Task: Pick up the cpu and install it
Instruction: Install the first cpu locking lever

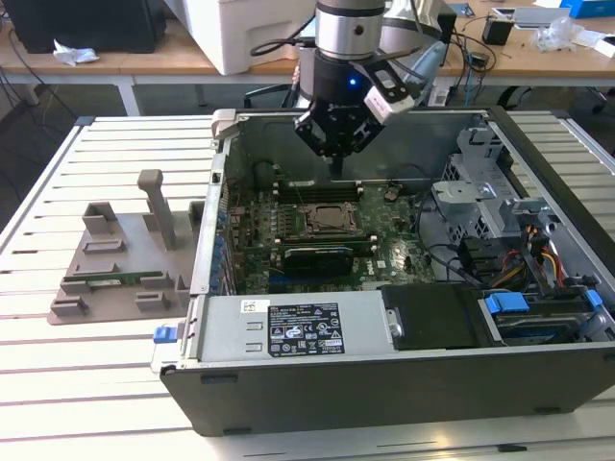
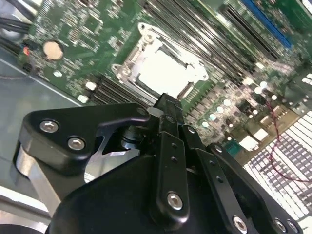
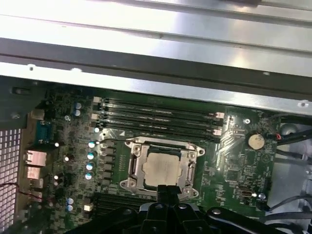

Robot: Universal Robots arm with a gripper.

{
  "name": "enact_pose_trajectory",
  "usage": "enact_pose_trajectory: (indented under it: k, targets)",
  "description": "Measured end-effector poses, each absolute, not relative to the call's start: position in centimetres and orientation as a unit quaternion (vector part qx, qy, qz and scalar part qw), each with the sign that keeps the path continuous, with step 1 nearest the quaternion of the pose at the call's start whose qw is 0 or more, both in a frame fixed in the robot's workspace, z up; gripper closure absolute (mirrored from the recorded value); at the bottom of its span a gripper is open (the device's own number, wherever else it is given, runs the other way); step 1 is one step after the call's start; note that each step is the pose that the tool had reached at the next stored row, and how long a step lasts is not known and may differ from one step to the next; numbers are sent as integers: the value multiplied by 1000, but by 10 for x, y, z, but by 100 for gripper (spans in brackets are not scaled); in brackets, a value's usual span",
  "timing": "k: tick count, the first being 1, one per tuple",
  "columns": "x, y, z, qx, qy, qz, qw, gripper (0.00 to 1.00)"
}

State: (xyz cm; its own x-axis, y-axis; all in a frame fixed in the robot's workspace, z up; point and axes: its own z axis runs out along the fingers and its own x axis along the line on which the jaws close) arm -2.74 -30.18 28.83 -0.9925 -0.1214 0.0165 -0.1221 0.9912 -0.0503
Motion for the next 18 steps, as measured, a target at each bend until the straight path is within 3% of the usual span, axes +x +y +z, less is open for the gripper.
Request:
enact_pose_trajectory:
  k: [11,18]
  targets:
    - [-96,-293,285,61,-998,23,7,89]
    - [-89,-274,264,61,-998,23,7,89]
